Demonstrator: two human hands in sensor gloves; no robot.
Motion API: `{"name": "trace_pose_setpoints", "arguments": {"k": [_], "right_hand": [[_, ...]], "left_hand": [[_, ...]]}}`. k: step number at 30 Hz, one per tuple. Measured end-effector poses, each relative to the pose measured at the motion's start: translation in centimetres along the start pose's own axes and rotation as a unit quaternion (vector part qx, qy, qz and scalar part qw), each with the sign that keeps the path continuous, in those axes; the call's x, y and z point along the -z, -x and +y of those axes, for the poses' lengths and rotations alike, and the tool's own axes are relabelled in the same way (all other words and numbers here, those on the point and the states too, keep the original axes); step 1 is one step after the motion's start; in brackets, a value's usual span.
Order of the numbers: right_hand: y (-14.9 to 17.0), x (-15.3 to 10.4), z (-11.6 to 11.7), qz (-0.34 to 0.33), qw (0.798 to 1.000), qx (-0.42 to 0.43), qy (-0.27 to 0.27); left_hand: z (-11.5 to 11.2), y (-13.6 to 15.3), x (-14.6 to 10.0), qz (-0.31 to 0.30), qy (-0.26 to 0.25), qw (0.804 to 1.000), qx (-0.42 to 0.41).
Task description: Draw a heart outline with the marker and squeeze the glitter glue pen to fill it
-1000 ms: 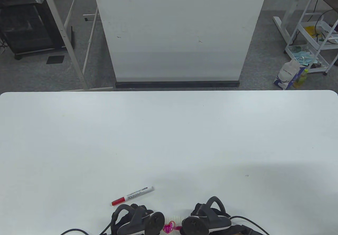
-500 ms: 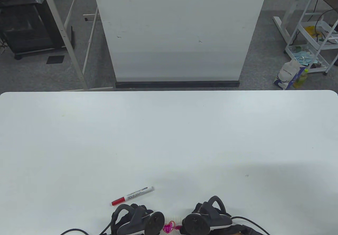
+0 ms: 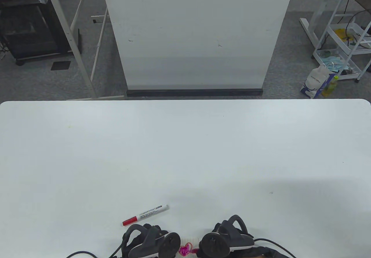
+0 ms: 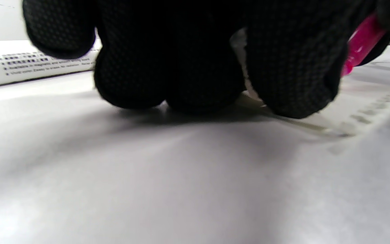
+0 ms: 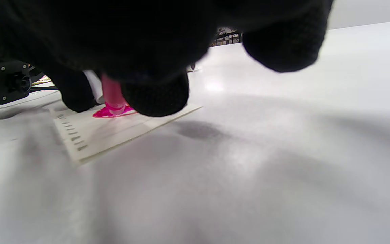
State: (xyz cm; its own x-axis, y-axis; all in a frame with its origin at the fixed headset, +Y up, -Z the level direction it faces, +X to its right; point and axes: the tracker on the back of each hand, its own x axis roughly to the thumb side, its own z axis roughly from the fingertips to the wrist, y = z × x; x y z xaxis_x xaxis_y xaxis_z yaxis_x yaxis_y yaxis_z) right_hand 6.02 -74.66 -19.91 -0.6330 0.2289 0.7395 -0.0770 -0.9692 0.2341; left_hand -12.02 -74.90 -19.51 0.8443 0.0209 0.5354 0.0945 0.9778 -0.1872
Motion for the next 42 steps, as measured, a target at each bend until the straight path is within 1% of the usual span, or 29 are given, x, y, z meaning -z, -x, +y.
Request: {"name": "trace_pose_setpoints", "arguments": {"k": [7,9,13,20,23,26,32,38,42], "right_hand": [[0.15,0.06,-0.28,0.028,0.999,-0.038,0.027],[0.15,0.05,-0.32,0.028,0.999,-0.032,0.024],[0.01,0.06,-0.18,0.013,1.000,-0.004,-0.005],[0.21,0.20,-0.33,0.034,0.999,-0.032,0.016],[0.11,0.18,-0.38,0.029,0.999,-0.028,0.008],[-0.13,0.14,-0.32,0.022,1.000,-0.011,-0.011],[-0.01,0.18,-0.58,0.042,0.998,-0.046,0.011],[-0.19,0.08,-0.71,0.029,0.999,-0.030,-0.013],[-0.36,0.13,-0.57,0.022,0.999,-0.025,-0.007]], "left_hand": [[0.00,0.00,0.00,0.000,0.000,1.000,0.000],[0.00,0.00,0.00,0.000,0.000,1.000,0.000],[0.01,0.01,0.01,0.000,0.000,1.000,-0.001],[0.01,0.02,0.02,-0.001,0.000,1.000,-0.002],[0.01,0.02,0.01,-0.001,0.000,1.000,-0.001],[0.01,0.02,0.02,-0.001,0.000,1.000,-0.002],[0.00,0.02,0.01,-0.001,-0.001,1.000,-0.001],[0.01,0.03,0.00,-0.001,-0.001,1.000,-0.001],[0.02,0.02,0.00,-0.001,-0.001,1.000,-0.001]]}}
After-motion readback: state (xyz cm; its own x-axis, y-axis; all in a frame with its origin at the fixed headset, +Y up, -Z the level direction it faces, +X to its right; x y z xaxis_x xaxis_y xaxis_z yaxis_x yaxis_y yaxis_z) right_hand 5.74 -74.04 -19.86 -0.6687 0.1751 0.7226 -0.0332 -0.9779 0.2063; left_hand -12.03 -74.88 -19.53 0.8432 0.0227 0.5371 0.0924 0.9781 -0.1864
